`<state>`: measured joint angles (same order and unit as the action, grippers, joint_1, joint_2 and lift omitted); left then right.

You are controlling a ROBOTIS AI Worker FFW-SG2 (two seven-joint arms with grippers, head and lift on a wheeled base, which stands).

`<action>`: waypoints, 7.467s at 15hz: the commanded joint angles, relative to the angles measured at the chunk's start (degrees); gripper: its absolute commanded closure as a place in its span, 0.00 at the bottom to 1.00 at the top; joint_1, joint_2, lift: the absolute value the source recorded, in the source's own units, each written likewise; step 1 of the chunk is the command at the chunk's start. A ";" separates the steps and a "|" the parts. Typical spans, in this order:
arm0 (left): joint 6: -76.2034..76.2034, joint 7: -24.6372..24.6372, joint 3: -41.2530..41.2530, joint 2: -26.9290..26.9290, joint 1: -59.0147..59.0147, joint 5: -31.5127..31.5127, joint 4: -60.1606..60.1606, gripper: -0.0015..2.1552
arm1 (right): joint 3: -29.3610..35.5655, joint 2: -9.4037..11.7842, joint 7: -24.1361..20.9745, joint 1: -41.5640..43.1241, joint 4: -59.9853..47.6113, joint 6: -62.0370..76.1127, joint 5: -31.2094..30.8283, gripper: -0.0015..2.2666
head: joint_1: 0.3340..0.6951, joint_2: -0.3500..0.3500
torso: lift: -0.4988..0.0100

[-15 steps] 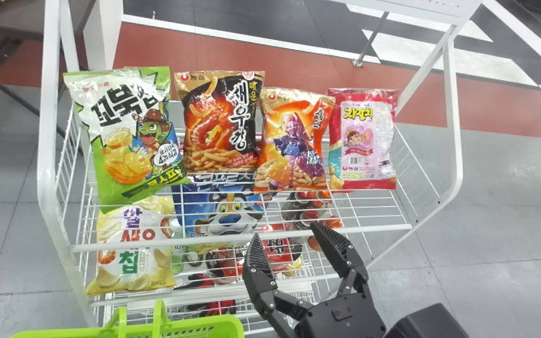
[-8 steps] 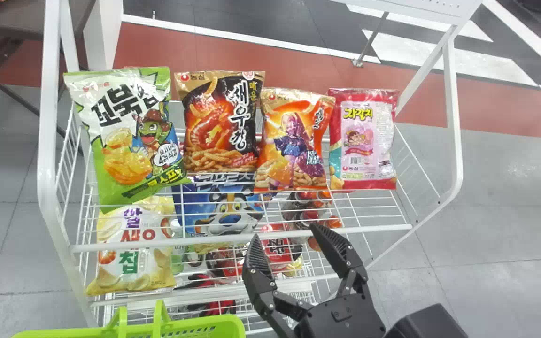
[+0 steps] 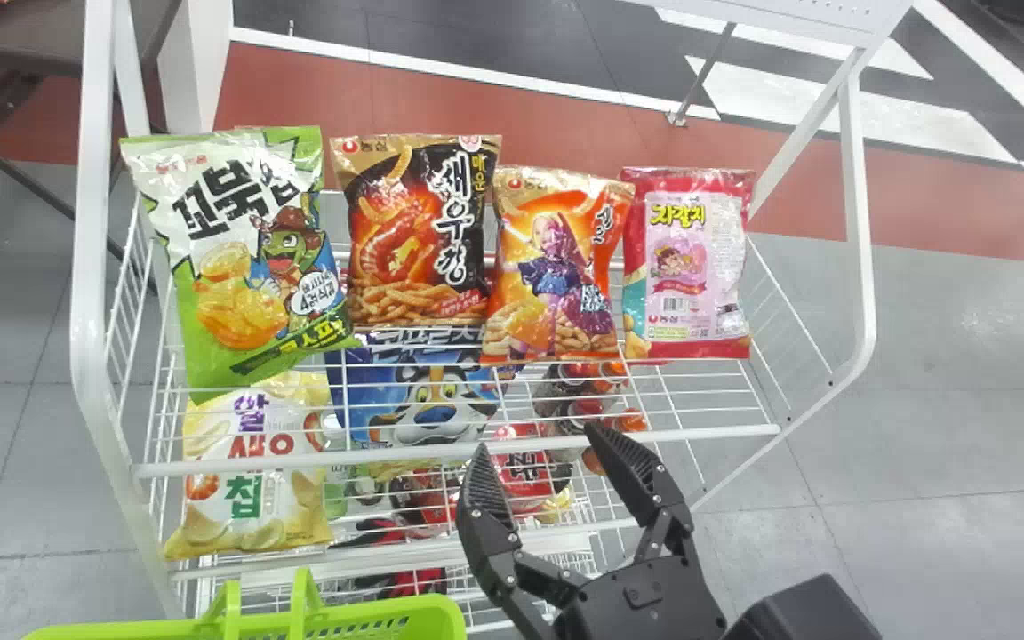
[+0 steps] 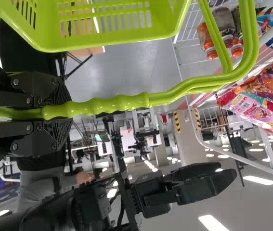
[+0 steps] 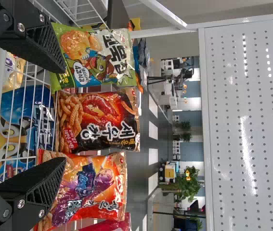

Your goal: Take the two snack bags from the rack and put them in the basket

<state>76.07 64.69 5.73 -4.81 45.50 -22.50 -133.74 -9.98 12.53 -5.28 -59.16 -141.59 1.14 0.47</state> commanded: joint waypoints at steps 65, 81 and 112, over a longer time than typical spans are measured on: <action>2.11 -6.15 -10.92 -5.21 -8.23 3.34 5.42 0.87 | -9.10 5.14 -3.07 32.79 -0.97 -44.52 4.72 0.99 | 1.00 0.34 | 0.96; 1.76 -7.91 -4.24 -1.08 -9.82 0.17 3.93 0.87 | -6.11 19.02 -4.04 17.06 -18.11 -83.01 7.62 0.99 | 1.00 0.00 | 0.96; 3.52 -7.91 -5.20 -1.08 -6.56 0.52 -1.87 0.87 | -10.24 9.01 2.29 23.82 -6.77 -71.76 5.95 0.02 | 1.00 0.03 | 0.96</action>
<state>79.59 56.78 0.55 -5.88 38.94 -22.01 -135.60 -21.42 21.97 -2.90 -35.33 -147.53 -70.80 6.20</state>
